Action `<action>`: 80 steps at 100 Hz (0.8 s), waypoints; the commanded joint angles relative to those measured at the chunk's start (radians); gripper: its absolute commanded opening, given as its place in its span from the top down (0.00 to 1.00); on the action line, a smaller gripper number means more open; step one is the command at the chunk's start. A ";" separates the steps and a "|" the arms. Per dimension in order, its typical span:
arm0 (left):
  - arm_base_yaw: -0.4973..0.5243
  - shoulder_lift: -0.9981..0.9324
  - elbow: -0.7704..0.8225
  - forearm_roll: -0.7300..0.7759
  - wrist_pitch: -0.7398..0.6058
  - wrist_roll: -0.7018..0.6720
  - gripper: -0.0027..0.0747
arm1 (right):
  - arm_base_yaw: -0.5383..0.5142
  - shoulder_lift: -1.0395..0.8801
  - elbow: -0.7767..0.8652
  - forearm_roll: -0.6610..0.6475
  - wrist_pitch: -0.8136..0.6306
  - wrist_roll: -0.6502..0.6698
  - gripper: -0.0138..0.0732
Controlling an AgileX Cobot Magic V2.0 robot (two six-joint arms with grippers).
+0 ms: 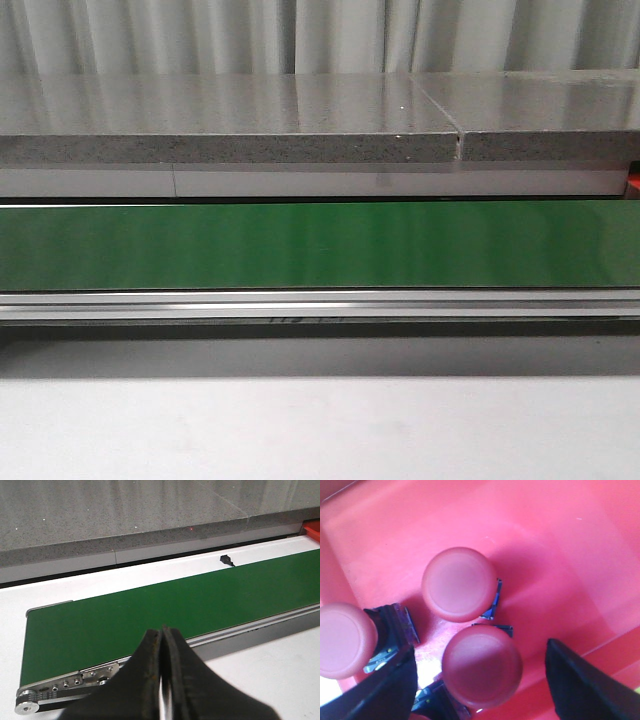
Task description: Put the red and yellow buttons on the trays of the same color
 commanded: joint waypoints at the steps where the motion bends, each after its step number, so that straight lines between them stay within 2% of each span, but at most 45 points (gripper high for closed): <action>1: -0.007 0.012 -0.025 -0.014 -0.081 -0.011 0.99 | -0.006 -0.078 -0.033 0.004 -0.029 0.002 0.22; 26: -0.007 0.012 -0.025 -0.014 -0.081 -0.011 0.99 | 0.003 -0.183 -0.033 0.026 0.045 0.002 0.22; 33: -0.007 0.012 -0.025 -0.014 -0.081 -0.011 0.99 | 0.019 -0.219 -0.033 0.028 0.065 0.001 0.26; 40: -0.007 0.012 -0.025 -0.014 -0.081 -0.011 0.99 | 0.045 -0.257 -0.033 0.028 0.087 -0.002 0.38; 52: -0.007 0.012 -0.025 -0.014 -0.081 -0.011 0.99 | 0.101 -0.320 -0.033 0.028 0.127 -0.005 0.66; 64: -0.007 0.012 -0.025 -0.014 -0.081 -0.011 0.99 | 0.173 -0.377 -0.033 0.028 0.161 -0.005 0.87; 71: -0.007 0.012 -0.025 -0.014 -0.081 -0.011 0.99 | 0.214 -0.399 -0.033 0.028 0.179 -0.009 0.92; 80: -0.007 0.012 -0.025 -0.014 -0.081 -0.011 0.99 | 0.273 -0.425 -0.031 0.028 0.194 -0.024 0.92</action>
